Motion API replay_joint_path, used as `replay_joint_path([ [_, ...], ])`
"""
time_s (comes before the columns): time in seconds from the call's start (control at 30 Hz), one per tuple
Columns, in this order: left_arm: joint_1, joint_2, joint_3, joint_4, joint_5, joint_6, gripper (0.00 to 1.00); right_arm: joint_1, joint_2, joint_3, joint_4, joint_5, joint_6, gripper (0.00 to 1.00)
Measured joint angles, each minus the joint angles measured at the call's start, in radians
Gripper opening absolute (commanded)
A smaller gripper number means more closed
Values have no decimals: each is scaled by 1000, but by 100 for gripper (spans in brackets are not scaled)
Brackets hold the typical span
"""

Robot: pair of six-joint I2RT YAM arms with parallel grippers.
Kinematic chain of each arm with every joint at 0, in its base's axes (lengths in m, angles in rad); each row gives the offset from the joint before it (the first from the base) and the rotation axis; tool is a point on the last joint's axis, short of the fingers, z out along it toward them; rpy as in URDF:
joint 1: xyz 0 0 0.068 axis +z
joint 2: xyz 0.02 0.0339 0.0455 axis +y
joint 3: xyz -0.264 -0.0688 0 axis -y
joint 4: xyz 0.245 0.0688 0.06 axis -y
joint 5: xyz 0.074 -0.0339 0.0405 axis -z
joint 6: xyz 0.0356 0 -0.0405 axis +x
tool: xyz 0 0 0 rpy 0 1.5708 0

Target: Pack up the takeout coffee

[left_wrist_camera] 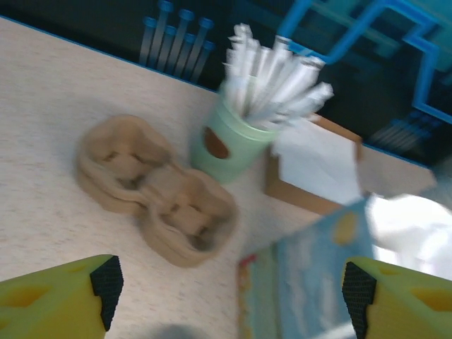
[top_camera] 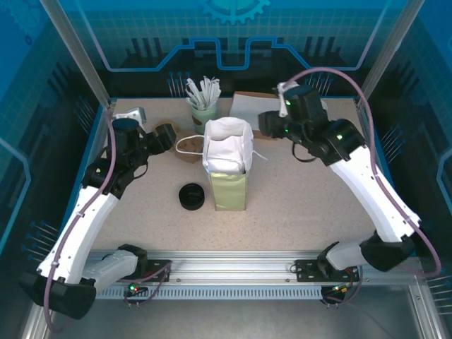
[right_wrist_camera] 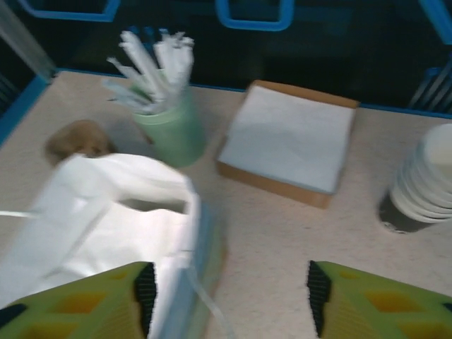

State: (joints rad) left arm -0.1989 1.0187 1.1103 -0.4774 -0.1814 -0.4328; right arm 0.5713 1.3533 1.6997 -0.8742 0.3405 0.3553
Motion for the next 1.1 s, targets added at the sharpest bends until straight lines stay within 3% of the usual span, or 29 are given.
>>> replay_joint_path([
  [0.1,53,-20,-118,100,-59,23,95,-119,-98,-196,59,-9,-19,79],
  [0.2,87,-29,-246,202,-116,48,99,-246,-174,-393,131,-8,-34,99],
  [0.37,127,-22,-466,418,-186,126,99,-423,-256,-694,300,-8,-51,100],
  [0.5,139,14,-606,603,-212,189,99,-506,-264,-906,500,-12,-74,100],
  [0.67,150,111,-703,813,-225,264,99,-522,-195,-1089,781,-31,-135,100],
  [0.93,168,304,-753,1082,-193,313,99,-540,-9,-1217,1233,-83,-208,100],
  [1.1,176,427,-761,1262,-142,339,99,-534,88,-1243,1395,-157,-265,100],
])
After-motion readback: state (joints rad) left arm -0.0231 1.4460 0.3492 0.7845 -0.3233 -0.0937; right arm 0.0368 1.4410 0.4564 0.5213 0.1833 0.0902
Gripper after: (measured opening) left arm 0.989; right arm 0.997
